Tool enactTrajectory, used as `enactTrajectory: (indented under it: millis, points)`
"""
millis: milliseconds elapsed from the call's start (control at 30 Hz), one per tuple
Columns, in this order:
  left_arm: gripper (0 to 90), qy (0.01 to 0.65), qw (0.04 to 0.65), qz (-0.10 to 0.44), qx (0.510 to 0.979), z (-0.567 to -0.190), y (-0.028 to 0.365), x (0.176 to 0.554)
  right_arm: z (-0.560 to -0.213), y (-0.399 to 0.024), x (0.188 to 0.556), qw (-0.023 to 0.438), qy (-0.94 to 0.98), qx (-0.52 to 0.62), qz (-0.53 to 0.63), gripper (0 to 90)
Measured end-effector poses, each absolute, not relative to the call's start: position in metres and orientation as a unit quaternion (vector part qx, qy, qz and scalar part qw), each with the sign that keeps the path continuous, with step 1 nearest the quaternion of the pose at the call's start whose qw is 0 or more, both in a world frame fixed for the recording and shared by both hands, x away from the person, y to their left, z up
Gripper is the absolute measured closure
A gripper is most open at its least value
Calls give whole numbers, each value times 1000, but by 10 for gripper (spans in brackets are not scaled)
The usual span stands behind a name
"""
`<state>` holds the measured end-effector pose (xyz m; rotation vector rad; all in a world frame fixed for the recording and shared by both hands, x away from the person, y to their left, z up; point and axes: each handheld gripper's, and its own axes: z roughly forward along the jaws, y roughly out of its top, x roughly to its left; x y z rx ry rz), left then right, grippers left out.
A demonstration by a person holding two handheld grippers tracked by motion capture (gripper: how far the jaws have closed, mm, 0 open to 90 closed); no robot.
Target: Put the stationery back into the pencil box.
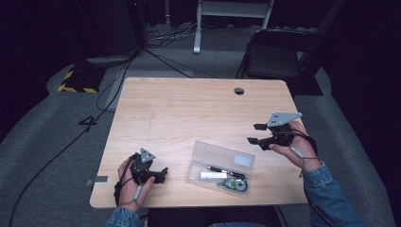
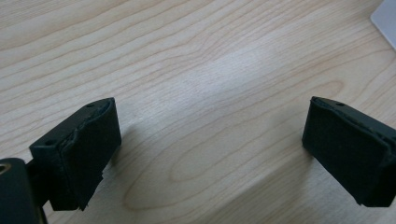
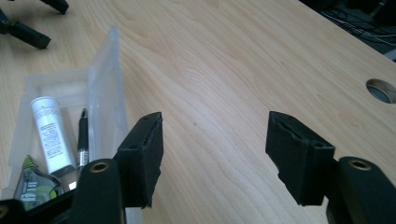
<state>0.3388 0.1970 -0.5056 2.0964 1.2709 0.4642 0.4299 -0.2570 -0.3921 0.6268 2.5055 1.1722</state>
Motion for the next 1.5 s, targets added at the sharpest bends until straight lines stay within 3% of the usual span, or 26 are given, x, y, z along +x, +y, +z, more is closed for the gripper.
enactTrajectory:
  millis: [467,833,1500]
  points:
    - [45,480,317,175,799,-506,203,339,-415,-303,441,174,837,334,398,346]
    - [44,482,317,175,798,-506,205,339,-443,-327,443,181,836,362,371,337]
    - [40,482,317,175,798,-506,205,339,-487,-332,437,149,862,354,332,316]
